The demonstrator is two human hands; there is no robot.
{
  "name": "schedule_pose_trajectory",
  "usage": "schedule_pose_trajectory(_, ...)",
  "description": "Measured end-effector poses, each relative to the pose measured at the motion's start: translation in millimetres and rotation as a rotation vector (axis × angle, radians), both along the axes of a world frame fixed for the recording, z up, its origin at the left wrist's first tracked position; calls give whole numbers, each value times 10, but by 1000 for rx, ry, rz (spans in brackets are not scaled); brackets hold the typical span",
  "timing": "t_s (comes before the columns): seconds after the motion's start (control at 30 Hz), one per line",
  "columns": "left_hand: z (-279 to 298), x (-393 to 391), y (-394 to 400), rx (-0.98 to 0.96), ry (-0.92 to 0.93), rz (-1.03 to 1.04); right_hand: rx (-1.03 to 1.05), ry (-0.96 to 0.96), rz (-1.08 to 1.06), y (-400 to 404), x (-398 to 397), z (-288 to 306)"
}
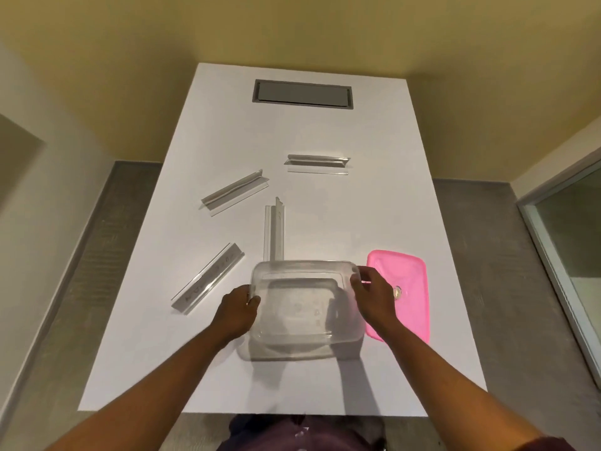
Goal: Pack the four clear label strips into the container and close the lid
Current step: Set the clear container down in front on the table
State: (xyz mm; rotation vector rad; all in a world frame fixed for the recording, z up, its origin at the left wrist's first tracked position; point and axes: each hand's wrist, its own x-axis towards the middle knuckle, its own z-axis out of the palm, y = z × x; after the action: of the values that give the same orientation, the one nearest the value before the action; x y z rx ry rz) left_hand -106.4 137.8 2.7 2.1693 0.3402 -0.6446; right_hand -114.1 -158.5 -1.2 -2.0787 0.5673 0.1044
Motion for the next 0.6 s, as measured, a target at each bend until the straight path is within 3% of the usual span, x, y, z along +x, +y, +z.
schedule_pose_trajectory(0.13,-148,-215,256,-22,73,39,-26,53,33,163,-156,-71)
schedule_pose_trajectory(0.4,-214,-452,392,154,-14,-132,-56,133,65,276,-548,-190)
schedule_pose_trajectory(0.6,-298,-530,417,146,3,-167,-58,171,52,292,-687,-188)
